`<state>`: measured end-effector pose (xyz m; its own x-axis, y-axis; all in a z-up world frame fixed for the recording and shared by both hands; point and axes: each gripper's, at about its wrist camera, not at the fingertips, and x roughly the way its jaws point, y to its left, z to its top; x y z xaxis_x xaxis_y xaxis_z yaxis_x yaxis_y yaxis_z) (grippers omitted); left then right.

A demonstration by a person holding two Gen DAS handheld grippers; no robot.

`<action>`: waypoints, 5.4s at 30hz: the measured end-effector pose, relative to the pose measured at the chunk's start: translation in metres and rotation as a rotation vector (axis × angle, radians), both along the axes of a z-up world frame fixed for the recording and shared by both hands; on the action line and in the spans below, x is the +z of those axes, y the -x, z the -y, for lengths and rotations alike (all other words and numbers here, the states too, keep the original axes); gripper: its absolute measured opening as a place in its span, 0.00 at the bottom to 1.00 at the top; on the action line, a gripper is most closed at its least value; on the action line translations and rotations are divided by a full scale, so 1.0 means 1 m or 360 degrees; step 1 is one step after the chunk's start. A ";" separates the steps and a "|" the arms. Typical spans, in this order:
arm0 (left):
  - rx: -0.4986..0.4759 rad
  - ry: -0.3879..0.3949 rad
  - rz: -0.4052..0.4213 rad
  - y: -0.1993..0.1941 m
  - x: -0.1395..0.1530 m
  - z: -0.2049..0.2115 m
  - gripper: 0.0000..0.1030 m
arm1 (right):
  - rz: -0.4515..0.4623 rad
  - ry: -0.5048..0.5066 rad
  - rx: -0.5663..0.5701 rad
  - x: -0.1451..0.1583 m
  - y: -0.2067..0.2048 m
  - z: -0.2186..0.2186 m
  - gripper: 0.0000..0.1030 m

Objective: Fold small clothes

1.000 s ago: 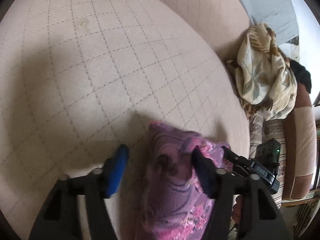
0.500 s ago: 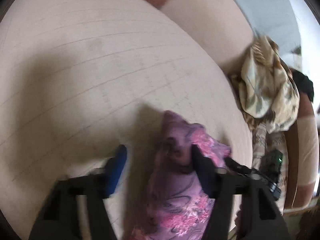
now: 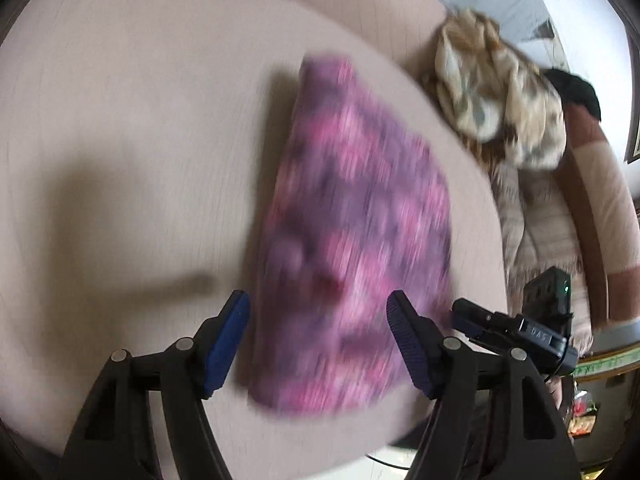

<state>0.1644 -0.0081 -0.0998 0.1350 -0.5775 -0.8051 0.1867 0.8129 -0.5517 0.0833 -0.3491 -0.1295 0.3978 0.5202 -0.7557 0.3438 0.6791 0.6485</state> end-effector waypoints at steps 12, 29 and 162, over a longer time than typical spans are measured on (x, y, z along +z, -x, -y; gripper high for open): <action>0.0096 0.0257 -0.0003 0.028 0.004 -0.038 0.11 | -0.0103 0.0033 -0.0066 -0.021 0.049 0.000 0.08; 0.0254 -0.0020 0.0243 0.038 0.018 -0.056 0.58 | -0.0040 0.0023 -0.0271 -0.005 0.077 0.023 0.49; 0.0219 -0.0827 0.1104 0.242 0.203 -0.029 0.94 | 0.0672 0.1132 -0.0174 0.218 0.232 -0.145 0.83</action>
